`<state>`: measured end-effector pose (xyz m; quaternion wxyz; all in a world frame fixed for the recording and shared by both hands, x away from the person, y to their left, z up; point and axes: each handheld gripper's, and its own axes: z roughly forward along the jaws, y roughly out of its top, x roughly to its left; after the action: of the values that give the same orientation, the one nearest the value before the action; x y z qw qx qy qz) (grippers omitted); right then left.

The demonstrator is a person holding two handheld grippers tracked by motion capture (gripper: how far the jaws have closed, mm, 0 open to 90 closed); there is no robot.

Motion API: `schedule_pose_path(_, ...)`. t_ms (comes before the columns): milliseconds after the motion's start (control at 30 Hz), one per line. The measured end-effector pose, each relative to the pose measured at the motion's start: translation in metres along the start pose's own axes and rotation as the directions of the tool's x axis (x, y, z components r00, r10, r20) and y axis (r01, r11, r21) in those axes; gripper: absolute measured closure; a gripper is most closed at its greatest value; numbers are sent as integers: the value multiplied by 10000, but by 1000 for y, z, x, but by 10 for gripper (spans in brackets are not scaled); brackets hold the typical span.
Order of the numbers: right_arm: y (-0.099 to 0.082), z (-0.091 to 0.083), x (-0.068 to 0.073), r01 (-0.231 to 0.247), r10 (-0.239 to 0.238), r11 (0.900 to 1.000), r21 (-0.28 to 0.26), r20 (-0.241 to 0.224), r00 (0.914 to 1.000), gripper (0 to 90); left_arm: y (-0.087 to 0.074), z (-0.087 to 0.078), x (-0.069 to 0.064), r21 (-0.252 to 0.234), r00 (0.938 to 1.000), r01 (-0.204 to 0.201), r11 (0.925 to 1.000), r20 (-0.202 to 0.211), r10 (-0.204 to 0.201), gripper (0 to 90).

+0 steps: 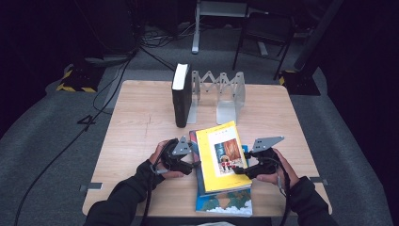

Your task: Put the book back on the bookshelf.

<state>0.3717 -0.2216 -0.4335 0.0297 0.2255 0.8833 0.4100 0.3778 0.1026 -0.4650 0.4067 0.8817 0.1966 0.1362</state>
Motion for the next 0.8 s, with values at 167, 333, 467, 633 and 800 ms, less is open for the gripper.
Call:
schedule_pose_path(167,4,4,-8,-220,220,9997,-76,33,9998,386,-1,0,1,-14,10000,73,10000,-13,-73,248)
schedule_pose_path(333,8,3,-10,19,-18,9994,-340,52,10000,539,0,-1,1,26,9998,58,10000,-183,-57,248)
schedule_pose_path(467,6,-1,-5,330,-340,9992,-221,-489,9982,548,-3,-4,5,-21,9996,91,10000,-251,-92,252)
schedule_pose_path(633,5,2,3,810,-786,9964,268,-818,9935,400,-10,-2,12,484,9984,104,9988,-564,-76,285)
schedule_pose_path(800,7,9,-2,493,-487,9988,50,-828,9954,342,-12,0,17,477,9981,71,9988,-621,-42,289)
